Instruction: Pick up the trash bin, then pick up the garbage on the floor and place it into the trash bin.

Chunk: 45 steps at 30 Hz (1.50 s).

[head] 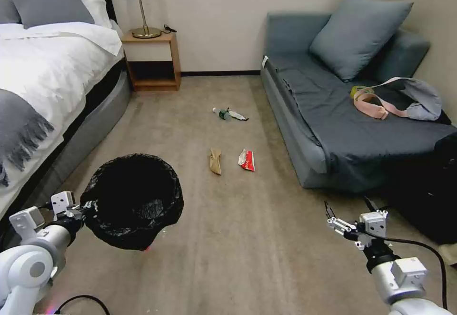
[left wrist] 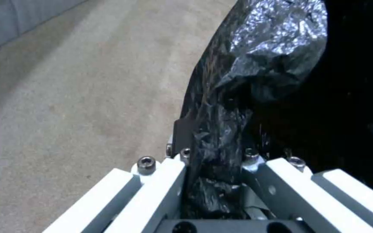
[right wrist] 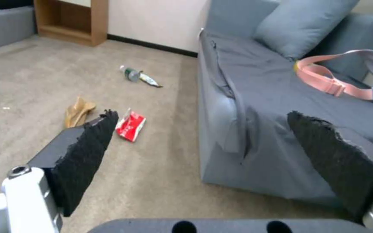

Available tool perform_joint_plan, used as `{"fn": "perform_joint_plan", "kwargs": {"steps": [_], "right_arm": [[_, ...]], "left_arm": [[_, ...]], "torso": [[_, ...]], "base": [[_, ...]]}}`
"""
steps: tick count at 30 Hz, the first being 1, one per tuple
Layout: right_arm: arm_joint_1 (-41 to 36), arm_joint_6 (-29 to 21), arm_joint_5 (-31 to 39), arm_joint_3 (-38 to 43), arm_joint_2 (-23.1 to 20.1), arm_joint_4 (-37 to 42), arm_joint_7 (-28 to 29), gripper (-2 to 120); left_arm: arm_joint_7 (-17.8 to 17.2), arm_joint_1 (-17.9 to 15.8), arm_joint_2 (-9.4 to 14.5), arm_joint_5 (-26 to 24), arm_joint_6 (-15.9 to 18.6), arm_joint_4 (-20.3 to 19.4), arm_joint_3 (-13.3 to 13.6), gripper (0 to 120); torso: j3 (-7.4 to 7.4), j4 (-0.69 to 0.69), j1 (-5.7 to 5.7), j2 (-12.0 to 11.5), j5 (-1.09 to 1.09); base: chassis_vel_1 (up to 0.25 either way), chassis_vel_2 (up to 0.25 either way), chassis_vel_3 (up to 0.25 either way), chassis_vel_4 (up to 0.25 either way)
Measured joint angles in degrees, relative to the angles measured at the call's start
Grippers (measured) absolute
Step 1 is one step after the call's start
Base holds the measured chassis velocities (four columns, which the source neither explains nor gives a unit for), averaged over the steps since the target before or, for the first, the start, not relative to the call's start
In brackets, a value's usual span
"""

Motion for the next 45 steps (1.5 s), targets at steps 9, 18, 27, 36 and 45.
{"fn": "perform_joint_plan", "kwargs": {"steps": [9, 18, 27, 36, 45], "right_arm": [[-0.66, 1.61, -0.75, -0.23, 0.96, 0.04, -0.70, 100], [-0.97, 2.01, -1.90, -0.23, 1.70, 0.20, -0.91, 100], [-0.51, 2.26, -2.74, -1.08, 1.94, -0.42, -1.01, 100], [-0.44, 2.48, -3.00, -1.34, 2.07, -0.79, -1.46, 100], [0.03, 2.51, -2.74, -1.39, 1.40, -0.93, -1.49, 100]], "left_arm": [[0.56, 0.18, -0.19, -0.23, -0.18, -0.48, -0.69, 2], [1.06, 0.12, 0.01, -0.58, -0.30, -0.39, -1.17, 2], [1.34, -0.03, 0.71, -1.48, -0.42, 0.46, -2.14, 2], [1.29, -0.55, 0.81, -1.59, -0.44, 1.27, -2.26, 2], [1.03, -0.66, 0.93, -1.97, -0.44, 1.36, -3.35, 2]], "torso": [[0.00, 0.00, 0.00, 0.01, 0.00], [-0.01, 0.00, 0.00, 0.01, -0.01], [0.00, 0.00, 0.00, 0.01, 0.00], [0.00, 0.00, 0.00, 0.01, 0.00], [0.00, 0.00, 0.00, 0.01, 0.00]], "base": [[0.000, 0.000, 0.000, 0.000], [-0.038, 0.020, 0.021, -0.032], [-0.129, 0.113, 0.124, -0.119], [-0.111, 0.111, 0.104, -0.111], [-0.118, 0.112, 0.119, -0.120]]}}
